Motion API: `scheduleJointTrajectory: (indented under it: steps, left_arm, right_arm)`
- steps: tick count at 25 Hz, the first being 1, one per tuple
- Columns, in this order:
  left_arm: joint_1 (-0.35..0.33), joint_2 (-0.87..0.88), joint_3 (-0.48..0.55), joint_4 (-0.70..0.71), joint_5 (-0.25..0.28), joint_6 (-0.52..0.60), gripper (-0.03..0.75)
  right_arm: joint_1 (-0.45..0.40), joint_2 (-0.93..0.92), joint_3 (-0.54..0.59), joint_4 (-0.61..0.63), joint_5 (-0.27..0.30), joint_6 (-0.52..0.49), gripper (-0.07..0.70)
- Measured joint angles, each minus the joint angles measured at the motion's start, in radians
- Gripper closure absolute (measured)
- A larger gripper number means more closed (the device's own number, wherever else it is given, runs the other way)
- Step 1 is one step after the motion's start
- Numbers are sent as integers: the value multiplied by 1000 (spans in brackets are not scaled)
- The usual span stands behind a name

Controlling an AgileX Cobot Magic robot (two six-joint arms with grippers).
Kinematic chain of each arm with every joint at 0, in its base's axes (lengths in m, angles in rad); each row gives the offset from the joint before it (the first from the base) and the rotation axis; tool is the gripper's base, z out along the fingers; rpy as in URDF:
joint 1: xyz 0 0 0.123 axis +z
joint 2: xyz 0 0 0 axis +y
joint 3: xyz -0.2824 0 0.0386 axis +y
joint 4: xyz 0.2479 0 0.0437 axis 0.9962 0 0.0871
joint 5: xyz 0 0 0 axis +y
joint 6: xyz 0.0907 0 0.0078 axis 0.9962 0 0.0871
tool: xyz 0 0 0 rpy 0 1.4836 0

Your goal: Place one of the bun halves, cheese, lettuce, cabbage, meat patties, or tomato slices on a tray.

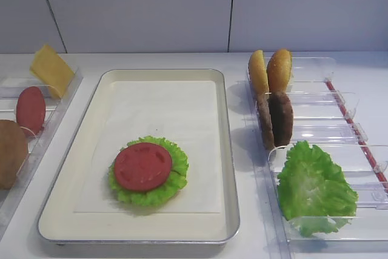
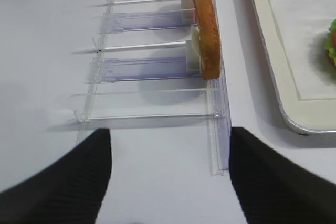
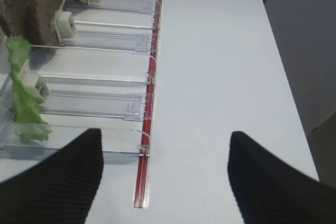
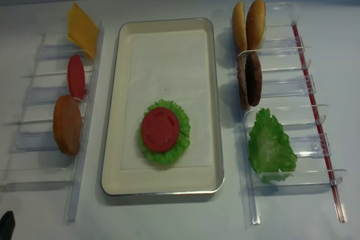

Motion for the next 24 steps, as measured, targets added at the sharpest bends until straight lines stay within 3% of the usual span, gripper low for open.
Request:
scheduleJointTrajectory:
  steps: [24]
  left_arm:
    - [0, 0, 0, 0, 0, 0, 257]
  right_arm:
    - [0, 0, 0, 0, -1, 0, 120]
